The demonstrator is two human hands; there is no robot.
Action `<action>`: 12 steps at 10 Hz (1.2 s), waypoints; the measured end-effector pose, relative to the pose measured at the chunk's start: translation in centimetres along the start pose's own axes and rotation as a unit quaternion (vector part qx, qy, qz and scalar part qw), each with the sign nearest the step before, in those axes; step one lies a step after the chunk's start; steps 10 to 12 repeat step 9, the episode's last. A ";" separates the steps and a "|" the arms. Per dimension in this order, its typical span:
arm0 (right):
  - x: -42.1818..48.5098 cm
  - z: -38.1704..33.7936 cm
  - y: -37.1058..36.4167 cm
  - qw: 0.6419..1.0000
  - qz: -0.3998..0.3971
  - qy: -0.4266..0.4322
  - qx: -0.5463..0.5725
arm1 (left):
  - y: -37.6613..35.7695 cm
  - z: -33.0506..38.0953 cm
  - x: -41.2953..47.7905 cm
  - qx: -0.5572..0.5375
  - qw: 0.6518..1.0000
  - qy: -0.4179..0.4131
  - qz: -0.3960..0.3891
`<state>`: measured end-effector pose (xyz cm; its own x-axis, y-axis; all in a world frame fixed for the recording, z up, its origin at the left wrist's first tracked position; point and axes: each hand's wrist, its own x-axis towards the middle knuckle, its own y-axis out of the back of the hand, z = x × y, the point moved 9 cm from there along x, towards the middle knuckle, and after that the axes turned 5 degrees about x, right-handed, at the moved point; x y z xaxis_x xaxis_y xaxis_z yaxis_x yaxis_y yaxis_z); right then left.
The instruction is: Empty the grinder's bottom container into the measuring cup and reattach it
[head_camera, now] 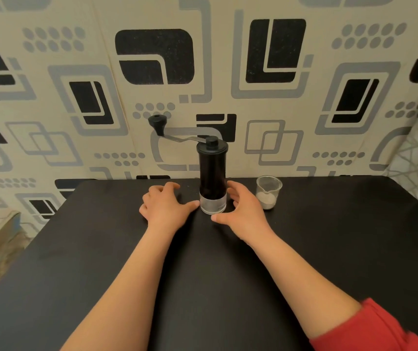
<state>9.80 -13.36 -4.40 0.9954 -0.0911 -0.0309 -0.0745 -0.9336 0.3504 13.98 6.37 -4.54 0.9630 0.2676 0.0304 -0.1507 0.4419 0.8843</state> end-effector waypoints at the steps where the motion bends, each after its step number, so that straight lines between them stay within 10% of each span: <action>1: 0.0 0.0 0.0 1.000 0.005 0.000 -0.005 | 0.2 -0.2 0.1 0.005 1.000 0.005 0.023; 12: -0.2 -0.1 0.2 1.000 0.006 -0.006 0.024 | 1.4 -1.3 0.4 -0.162 0.985 0.027 0.044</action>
